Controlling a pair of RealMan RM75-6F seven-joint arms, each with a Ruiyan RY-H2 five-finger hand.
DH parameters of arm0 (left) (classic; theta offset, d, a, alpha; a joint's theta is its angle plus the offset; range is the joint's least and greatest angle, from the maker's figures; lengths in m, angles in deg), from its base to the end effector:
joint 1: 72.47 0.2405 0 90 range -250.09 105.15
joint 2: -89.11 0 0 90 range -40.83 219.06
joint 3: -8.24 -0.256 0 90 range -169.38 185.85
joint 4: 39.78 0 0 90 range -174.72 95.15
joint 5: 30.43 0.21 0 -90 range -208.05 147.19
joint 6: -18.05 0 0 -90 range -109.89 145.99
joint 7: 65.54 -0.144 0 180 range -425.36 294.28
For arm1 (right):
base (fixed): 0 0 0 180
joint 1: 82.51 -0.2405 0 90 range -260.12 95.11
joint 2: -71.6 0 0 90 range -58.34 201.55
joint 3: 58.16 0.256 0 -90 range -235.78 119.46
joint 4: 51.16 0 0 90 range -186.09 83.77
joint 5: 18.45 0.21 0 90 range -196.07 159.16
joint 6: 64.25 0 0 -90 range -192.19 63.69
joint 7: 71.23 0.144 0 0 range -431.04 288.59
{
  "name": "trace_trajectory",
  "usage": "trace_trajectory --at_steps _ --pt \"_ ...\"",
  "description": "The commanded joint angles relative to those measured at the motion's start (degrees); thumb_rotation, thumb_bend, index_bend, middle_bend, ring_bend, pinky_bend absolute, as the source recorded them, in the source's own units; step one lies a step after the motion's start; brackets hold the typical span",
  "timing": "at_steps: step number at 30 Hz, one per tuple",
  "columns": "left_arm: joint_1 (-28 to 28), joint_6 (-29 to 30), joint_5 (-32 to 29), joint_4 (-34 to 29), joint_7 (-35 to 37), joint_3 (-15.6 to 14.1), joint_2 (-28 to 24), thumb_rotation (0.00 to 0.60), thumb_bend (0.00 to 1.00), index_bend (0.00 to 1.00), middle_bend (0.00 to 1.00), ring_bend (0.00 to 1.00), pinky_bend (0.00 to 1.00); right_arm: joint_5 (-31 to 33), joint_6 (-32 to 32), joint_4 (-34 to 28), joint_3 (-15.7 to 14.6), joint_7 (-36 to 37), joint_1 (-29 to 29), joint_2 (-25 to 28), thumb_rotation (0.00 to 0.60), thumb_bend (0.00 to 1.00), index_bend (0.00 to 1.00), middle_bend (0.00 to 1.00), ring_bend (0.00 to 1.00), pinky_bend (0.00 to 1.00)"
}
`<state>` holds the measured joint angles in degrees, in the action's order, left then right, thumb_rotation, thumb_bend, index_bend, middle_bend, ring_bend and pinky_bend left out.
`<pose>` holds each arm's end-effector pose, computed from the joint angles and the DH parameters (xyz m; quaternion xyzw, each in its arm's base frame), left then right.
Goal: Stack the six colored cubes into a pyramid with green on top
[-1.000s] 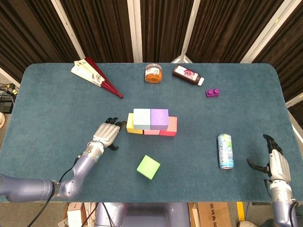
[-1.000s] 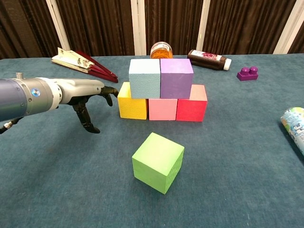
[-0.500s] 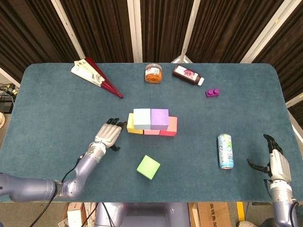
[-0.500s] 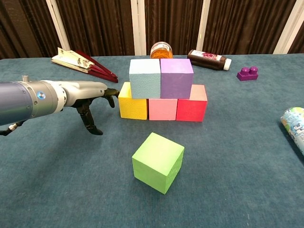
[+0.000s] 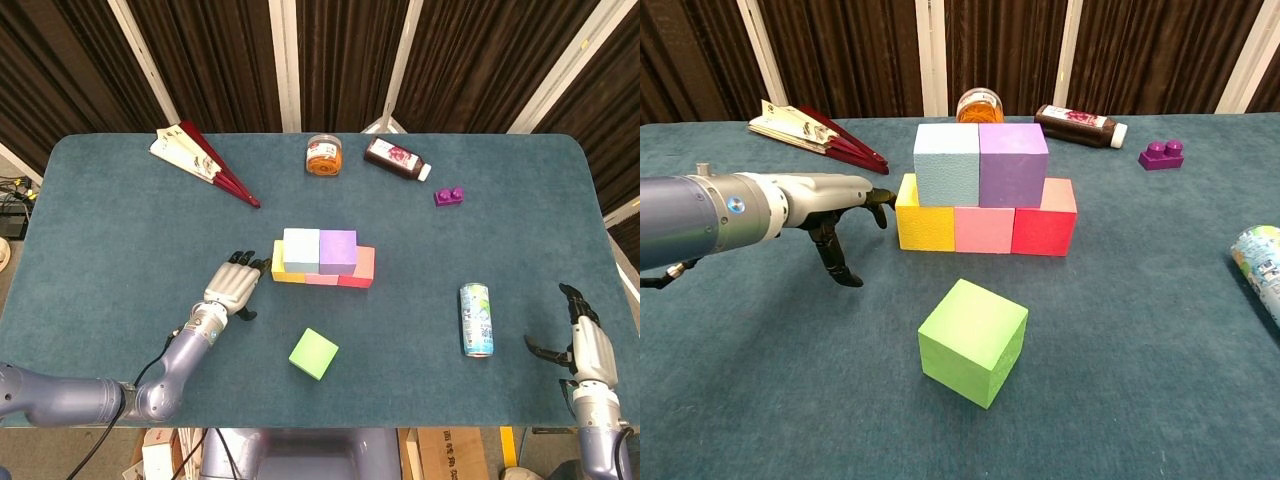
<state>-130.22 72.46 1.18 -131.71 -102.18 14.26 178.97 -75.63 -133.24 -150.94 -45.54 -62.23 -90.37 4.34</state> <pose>-0.1069 0.3422 -0.0476 -0.7749 -0.4210 -0.2508 0.3993 -0.3272 -0.2161 0.1296 0.3835 -0.6220 0.4004 0.5528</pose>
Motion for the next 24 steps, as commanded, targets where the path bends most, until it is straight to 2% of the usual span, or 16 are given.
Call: trace_trajectory --at_steps 1,17,24 --pt "-0.04 -0.15 -0.01 -0.07 0.04 0.00 -0.04 0.600 0.27 0.10 0.16 0.00 0.00 0.03 0.05 -0.02 0.00 0.01 0.00 0.02 0.600 0.27 0.08 0.06 0.00 0.00" --pt "-0.23 -0.38 -0.08 -0.02 0.25 0.02 -0.15 0.600 0.27 0.10 0.16 0.00 0.00 0.31 0.06 -0.20 0.04 -0.21 -0.03 0.04 0.600 0.27 0.08 0.06 0.00 0.00" --pt "0.35 2.70 -0.13 -1.31 -1.15 -0.45 -1.48 0.600 0.27 0.10 0.16 0.00 0.00 0.29 0.14 -0.24 0.03 -0.15 -0.02 0.12 0.600 0.27 0.08 0.06 0.00 0.00"
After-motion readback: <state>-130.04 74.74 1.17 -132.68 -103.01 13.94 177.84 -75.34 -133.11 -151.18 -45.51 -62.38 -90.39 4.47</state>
